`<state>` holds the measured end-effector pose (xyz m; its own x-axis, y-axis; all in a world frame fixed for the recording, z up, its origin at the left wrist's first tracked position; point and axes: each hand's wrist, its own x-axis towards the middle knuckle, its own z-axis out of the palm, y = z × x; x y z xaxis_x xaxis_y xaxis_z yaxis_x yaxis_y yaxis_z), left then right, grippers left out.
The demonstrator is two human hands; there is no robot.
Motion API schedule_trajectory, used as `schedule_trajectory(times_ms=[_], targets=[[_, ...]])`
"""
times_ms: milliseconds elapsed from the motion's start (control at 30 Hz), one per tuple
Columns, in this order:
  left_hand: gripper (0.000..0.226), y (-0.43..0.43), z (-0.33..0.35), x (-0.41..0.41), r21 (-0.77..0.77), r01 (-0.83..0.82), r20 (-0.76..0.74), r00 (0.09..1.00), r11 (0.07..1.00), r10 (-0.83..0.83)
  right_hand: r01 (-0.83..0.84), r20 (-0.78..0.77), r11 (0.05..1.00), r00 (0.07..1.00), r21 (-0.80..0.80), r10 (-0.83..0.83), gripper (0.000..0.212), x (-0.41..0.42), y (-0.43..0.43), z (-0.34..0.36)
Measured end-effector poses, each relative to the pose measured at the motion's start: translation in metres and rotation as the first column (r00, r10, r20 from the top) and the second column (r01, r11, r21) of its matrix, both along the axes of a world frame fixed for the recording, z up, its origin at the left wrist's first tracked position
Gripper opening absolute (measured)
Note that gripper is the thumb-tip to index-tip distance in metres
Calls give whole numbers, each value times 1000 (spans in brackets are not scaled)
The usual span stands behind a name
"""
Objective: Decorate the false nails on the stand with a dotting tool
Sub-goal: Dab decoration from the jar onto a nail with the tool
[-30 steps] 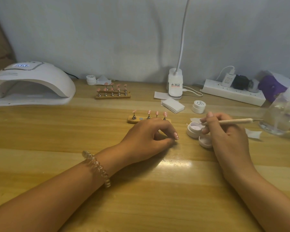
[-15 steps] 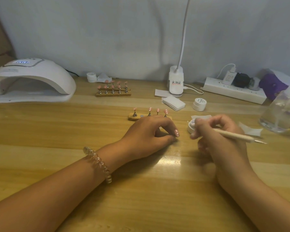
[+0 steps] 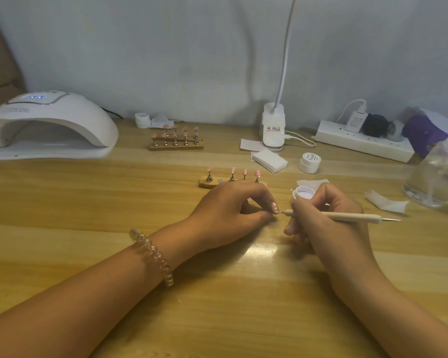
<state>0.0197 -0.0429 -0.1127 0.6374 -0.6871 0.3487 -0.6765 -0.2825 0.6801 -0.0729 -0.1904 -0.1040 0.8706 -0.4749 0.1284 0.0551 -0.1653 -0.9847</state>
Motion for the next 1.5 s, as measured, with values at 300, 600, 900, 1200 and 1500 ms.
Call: schedule_trajectory(times_ms=[300,600,900,1200,1500], targets=[[14,-1,-1,1,-3,2,12,1000,1000,-2,-11,-6,1000,1000,2,11,21,-1,1,3],[17,-1,-1,0,0,-5,9,1000,1000,5,3,8,1000,1000,23,-3,20,-1,2,3],[11,0,-2,0,-5,-7,30,1000,1000,7,3,14,1000,1000,21,-3,18,-1,1,3],[9,0,-1,0,-4,-3,45,999,1000,3,0,1,1000,1000,-11,0,19,0,2,3],[8,0,-1,-1,9,-13,74,997,1000,12,13,18,1000,1000,14,-13,23,-2,2,4]])
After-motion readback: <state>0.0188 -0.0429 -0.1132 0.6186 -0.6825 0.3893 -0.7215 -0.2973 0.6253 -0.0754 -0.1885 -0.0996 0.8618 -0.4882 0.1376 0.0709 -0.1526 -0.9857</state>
